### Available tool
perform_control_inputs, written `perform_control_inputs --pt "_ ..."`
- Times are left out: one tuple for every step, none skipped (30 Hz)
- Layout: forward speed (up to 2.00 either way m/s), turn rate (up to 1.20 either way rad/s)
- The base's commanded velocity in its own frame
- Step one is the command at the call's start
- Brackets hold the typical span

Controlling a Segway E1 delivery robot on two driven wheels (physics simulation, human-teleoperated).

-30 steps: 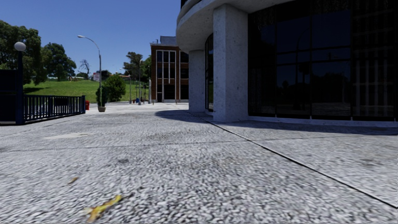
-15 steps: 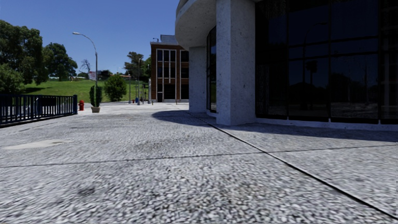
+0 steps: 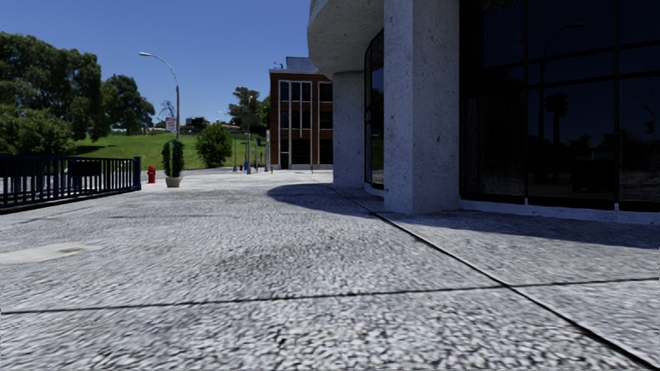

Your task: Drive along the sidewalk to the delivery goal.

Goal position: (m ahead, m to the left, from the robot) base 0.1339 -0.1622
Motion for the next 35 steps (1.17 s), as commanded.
perform_control_inputs --pt "1.48 0.27" --pt "1.45 0.24" --pt "1.45 0.24" --pt "1.31 0.06" --pt "0.01 0.0" --pt "0.0 0.0" --pt "0.0 0.0" --pt "0.0 0.0" --pt "0.0 0.0" --pt "0.0 0.0" --pt "0.0 0.0" --pt "0.0 0.0" --pt "0.0 0.0" --pt "0.0 0.0" --pt "0.0 0.0" --pt "0.0 0.0" --pt "0.0 0.0" --pt "0.0 0.0" --pt "0.0 0.0" --pt "0.0 0.0" --pt "0.0 0.0" --pt "0.0 0.0" --pt "0.0 0.0" --pt "0.0 0.0" --pt "0.0 0.0" --pt "0.0 0.0" --pt "0.0 0.0" --pt "0.0 0.0" --pt "0.0 0.0" --pt "0.0 0.0" --pt "0.0 0.0" --pt "0.0 0.0" --pt "0.0 0.0" --pt "0.0 0.0" --pt "0.0 0.0"
